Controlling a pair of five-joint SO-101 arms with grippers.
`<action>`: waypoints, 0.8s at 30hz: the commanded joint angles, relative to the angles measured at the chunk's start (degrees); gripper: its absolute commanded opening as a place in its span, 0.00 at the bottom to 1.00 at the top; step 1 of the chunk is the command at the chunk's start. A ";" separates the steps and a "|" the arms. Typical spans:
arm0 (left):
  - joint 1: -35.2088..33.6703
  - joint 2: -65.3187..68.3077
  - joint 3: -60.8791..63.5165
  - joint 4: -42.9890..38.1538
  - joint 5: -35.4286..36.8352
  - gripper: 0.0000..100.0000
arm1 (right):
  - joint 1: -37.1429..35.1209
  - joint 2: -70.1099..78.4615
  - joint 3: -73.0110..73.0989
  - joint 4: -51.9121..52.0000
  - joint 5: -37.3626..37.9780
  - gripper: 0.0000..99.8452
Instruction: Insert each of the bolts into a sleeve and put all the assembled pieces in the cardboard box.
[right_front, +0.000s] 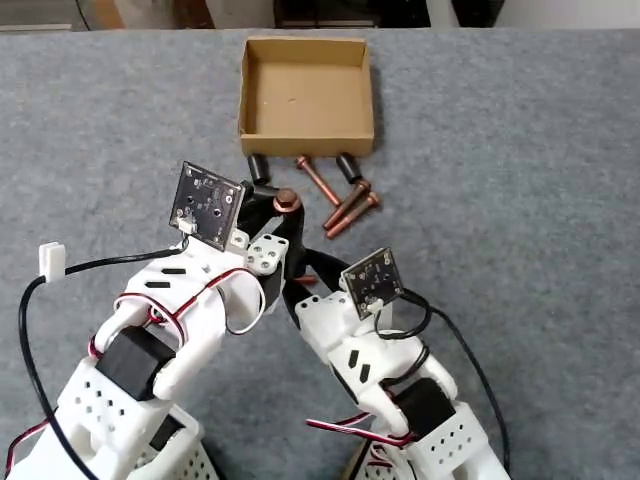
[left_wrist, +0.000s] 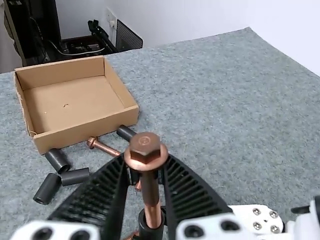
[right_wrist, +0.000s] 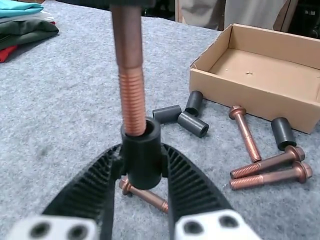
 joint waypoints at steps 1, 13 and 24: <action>-0.35 0.57 -0.18 0.09 -0.44 0.02 | -0.66 -4.62 -0.13 -0.53 -0.53 0.02; -0.35 0.66 0.88 -5.01 -0.09 0.02 | -0.75 -4.62 -0.22 -0.62 -0.53 0.02; -0.44 0.04 0.79 -4.48 -0.09 0.02 | -0.48 -4.62 -0.22 -0.62 -0.62 0.02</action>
